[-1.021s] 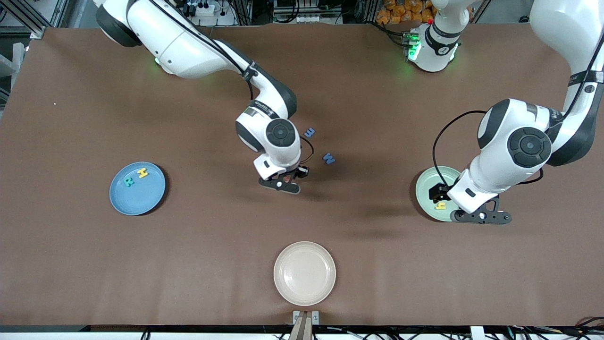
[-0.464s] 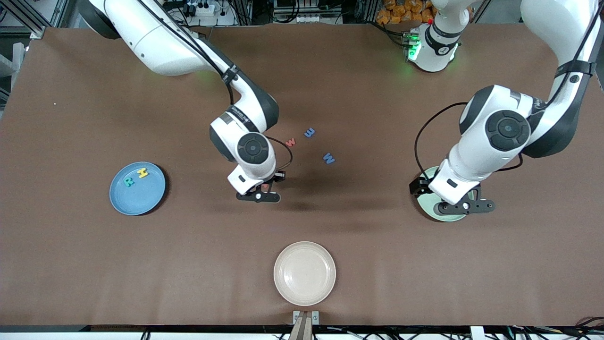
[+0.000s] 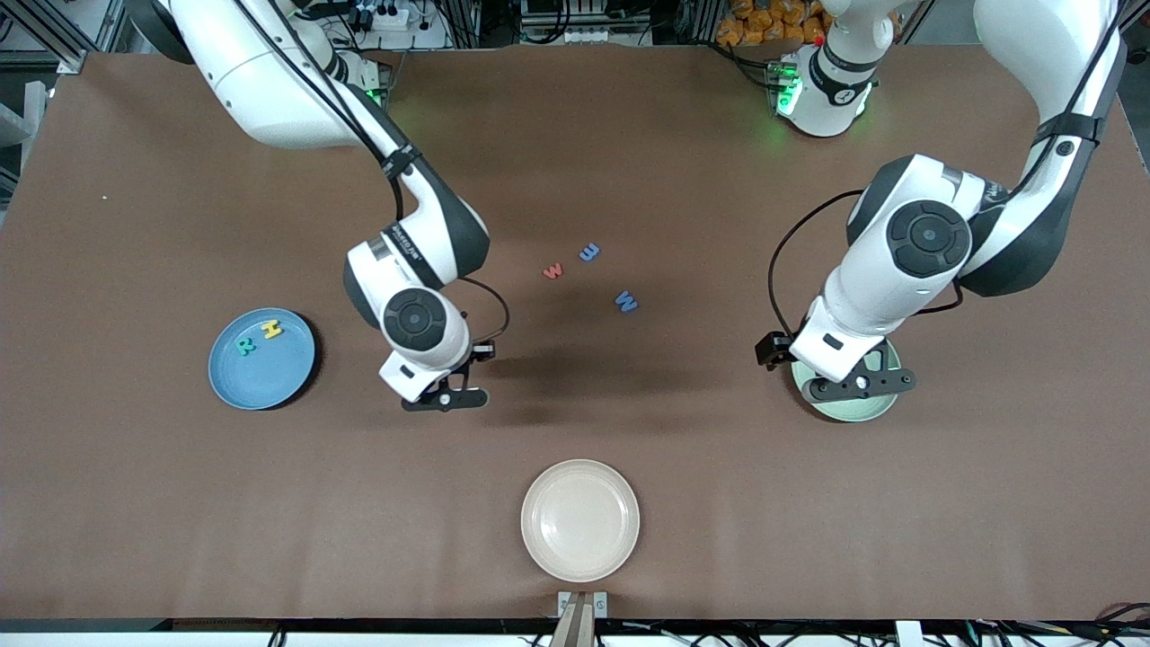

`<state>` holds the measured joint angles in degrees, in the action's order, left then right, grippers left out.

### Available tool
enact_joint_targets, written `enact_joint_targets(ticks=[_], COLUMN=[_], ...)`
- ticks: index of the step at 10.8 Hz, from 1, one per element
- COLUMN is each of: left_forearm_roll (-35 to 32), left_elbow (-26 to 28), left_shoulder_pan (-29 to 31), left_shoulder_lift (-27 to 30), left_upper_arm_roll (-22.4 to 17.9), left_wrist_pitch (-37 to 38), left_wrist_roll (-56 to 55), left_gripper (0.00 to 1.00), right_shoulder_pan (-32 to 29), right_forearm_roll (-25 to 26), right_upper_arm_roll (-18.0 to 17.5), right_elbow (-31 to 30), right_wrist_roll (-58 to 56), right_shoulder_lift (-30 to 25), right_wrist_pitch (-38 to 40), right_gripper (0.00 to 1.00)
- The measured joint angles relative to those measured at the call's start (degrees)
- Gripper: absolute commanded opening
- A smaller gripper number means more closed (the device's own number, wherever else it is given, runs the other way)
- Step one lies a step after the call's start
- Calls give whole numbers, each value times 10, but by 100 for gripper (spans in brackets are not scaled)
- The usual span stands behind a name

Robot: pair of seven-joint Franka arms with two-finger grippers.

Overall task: Sort uppercase to blue plate, lowercase to green plate
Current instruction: 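Carry the o to the blue plate while the left gripper reaches letters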

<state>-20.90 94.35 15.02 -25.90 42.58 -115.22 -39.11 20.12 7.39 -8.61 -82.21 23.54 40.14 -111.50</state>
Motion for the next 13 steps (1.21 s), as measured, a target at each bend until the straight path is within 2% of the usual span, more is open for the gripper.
enact_joint_targets(ticks=[2, 4, 5, 10, 13], left_forearm_roll=[0, 0, 0, 0, 0], left_elbow=[-1, -8, -15, -34, -38], left_shoulder_pan=[-25, -48, -57, -111, -191], left_shoulder_lift=[-7, -16, -22, -66, -79], left_upper_arm_roll=[0, 0, 0, -7, -45], left_wrist_pitch=[0, -2, -2, -8, -22], left_wrist_roll=[-30, -51, -64, -126, -161], left_gripper=[100, 100, 100, 100, 100], right_shoulder_pan=[-7, -10, -11, -13, -14], right_forearm_roll=[-17, -75, -89, -95, -95], right_upper_arm_roll=[29, 80, 106, 181, 214], right_elbow=[-3, -10, -14, -40, -77], right_wrist_roll=[-73, -178, -228, -390, -459], right_shoulder_lift=[-2, -4, -5, -24, -46], right_wrist_pitch=[2, 2, 2, -8, -21], right_gripper=[17, 17, 17, 17, 17])
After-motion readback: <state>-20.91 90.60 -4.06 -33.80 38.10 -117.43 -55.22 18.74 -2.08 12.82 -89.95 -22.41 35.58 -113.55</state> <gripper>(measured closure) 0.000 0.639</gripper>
